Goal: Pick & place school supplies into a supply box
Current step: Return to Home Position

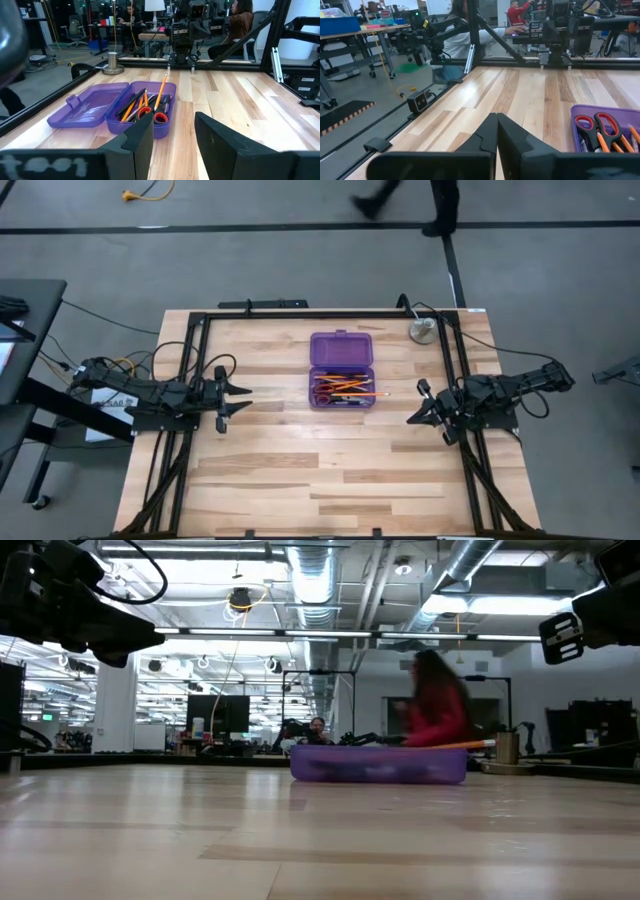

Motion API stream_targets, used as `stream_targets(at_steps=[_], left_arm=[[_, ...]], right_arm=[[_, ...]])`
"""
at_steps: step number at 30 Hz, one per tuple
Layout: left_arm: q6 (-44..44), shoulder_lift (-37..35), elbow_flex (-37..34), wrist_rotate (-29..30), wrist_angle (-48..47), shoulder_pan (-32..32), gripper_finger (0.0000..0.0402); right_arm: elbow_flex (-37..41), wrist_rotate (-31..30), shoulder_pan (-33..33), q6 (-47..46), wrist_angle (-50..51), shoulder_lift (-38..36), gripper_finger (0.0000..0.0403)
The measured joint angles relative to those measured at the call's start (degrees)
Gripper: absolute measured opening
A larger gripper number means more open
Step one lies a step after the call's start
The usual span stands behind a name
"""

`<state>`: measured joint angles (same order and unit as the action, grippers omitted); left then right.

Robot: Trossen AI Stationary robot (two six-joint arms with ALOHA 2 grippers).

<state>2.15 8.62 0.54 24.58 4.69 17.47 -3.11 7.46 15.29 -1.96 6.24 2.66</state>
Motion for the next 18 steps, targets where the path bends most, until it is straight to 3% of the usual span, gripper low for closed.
stream_targets(at_steps=[18], left_arm=[[0.5, 0.0, 0.0, 0.0, 0.0, 0.0, 0.0132]], right_arm=[[0.0, 0.0, 0.0, 0.0, 0.0, 0.0, 0.0]])
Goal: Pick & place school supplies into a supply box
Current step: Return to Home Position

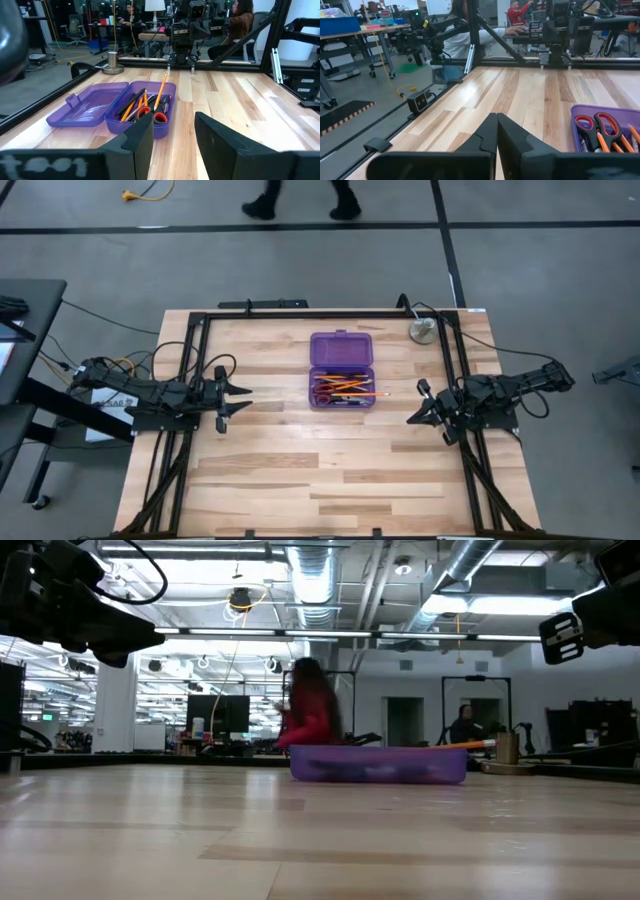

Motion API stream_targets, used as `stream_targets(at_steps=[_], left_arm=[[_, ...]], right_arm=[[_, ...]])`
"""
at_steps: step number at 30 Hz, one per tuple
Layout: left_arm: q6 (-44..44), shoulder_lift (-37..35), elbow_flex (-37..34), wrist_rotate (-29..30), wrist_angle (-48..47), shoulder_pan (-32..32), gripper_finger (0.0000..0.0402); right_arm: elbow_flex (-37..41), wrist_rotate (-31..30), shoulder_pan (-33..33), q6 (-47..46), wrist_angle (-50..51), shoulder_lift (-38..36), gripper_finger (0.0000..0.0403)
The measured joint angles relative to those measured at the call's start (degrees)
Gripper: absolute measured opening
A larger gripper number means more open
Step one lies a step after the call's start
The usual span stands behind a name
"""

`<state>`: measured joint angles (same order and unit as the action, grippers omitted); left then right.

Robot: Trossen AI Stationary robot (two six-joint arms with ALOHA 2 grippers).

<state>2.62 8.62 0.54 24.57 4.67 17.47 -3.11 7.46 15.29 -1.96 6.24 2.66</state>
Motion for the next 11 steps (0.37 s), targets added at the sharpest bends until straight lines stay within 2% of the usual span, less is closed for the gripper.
stream_targets(at_steps=[11], left_arm=[[-0.1, 0.0, 0.0, 0.0, 0.0, 0.0, 0.0132]], right_arm=[[0.0, 0.0, 0.0, 0.0, 0.0, 0.0, 0.0]])
